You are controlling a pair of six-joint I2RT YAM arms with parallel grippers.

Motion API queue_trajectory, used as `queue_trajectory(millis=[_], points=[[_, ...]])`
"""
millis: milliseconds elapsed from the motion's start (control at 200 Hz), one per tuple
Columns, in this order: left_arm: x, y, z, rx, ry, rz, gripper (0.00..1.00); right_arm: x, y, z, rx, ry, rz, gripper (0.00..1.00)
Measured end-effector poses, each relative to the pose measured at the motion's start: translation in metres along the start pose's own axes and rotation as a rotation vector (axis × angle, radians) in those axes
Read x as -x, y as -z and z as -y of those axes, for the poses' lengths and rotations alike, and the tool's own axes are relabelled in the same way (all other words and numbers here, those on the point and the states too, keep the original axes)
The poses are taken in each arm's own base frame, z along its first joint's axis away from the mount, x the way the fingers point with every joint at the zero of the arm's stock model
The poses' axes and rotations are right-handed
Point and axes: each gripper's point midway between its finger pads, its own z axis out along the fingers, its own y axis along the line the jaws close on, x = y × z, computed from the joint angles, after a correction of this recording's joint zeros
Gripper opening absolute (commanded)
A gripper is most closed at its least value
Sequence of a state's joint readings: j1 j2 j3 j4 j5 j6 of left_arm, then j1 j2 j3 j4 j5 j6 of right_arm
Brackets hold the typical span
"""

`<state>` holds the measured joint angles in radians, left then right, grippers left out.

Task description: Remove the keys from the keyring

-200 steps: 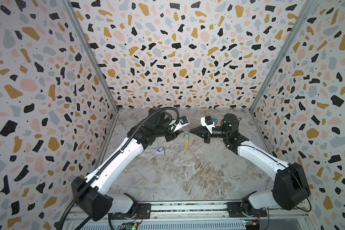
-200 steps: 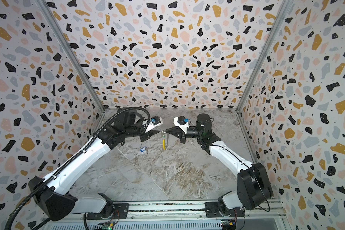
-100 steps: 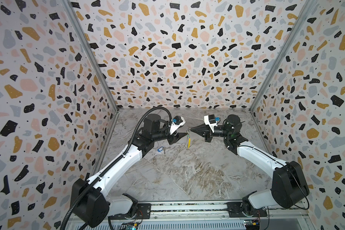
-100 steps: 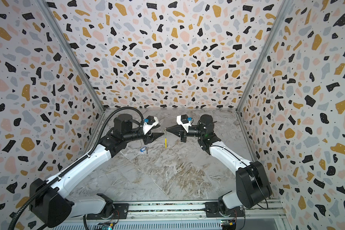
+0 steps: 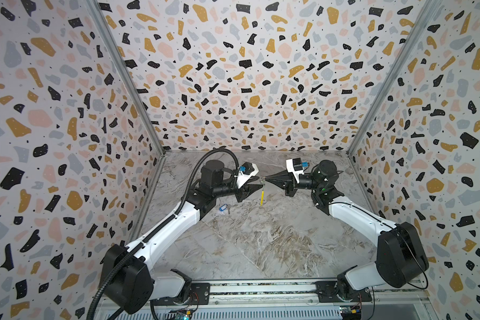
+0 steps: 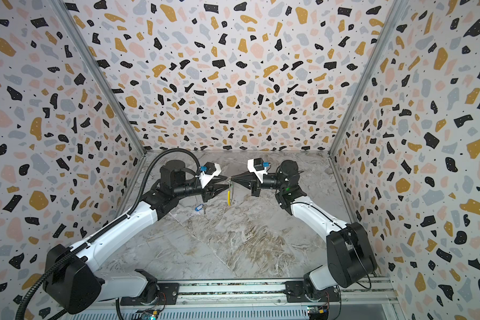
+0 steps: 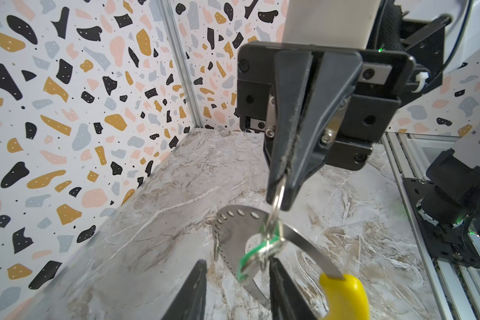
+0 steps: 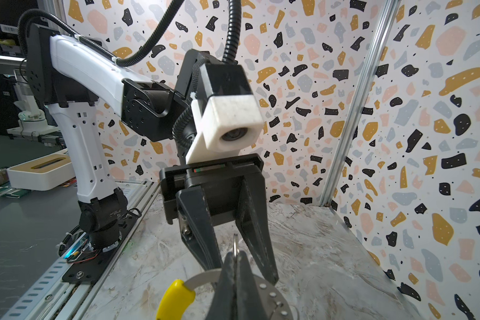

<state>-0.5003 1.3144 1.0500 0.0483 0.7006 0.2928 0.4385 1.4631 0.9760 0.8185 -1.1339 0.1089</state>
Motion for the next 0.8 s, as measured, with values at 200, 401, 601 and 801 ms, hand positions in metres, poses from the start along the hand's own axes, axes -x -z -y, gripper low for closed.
queue_trajectory(millis=[200,401,601,801], points=[[0.007,-0.001,0.006,-0.031,0.001,0.030,0.23,0.002,0.000,0.001,0.003,-0.002,0.011,0.00],[0.009,-0.004,0.014,-0.066,-0.002,0.040,0.06,0.004,0.000,0.001,-0.001,0.000,0.018,0.00],[0.008,-0.007,0.015,-0.078,-0.006,0.035,0.00,0.004,0.000,0.002,-0.005,-0.024,0.019,0.00],[0.011,-0.016,0.012,-0.083,-0.016,0.011,0.00,0.004,-0.002,0.003,-0.015,-0.033,0.024,0.00]])
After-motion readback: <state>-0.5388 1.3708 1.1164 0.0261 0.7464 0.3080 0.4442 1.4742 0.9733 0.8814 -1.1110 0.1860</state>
